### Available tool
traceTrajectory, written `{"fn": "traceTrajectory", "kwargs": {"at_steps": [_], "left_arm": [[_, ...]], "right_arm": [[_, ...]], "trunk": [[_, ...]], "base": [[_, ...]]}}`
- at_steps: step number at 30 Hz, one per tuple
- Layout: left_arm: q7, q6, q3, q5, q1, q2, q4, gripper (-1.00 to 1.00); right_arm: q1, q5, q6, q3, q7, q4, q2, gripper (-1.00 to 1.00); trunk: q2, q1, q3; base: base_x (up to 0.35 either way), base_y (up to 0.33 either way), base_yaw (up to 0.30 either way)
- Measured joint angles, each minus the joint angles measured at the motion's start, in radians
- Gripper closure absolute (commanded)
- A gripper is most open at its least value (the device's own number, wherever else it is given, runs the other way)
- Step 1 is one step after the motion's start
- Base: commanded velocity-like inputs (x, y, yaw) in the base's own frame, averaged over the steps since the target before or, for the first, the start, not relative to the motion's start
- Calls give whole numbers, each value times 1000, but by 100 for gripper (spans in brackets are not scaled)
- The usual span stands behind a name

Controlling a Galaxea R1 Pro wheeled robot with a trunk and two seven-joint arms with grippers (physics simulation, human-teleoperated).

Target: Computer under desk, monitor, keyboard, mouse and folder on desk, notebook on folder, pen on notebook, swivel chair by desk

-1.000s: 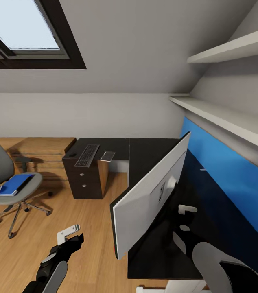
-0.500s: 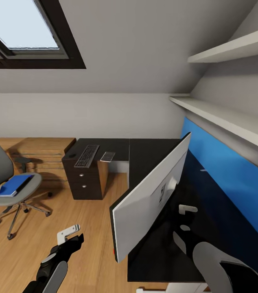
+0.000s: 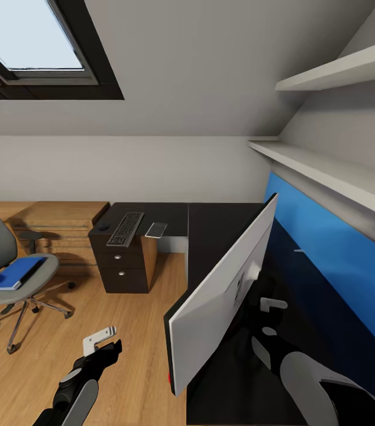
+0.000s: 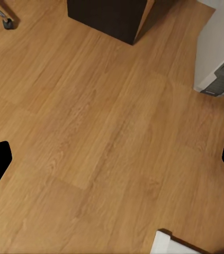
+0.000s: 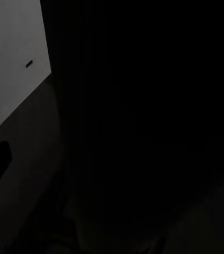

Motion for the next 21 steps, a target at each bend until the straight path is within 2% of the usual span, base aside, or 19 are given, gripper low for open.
{"fn": "traceTrajectory", "kwargs": {"at_steps": [1, 2, 21], "left_arm": [[0, 0, 0, 0, 0, 0, 0, -100], [0, 1, -1, 0, 0, 0, 0, -100], [0, 0, 0, -1, 0, 1, -1, -100]], "right_arm": [[0, 0, 0, 0, 0, 0, 0, -100], [0, 0, 0, 0, 0, 0, 0, 100], [0, 2, 2, 3, -2, 0, -6, 100]], "trunk": [[0, 0, 0], [0, 0, 0], [0, 0, 0]], "base": [[3, 0, 0], [2, 0, 0], [0, 0, 0]]}}
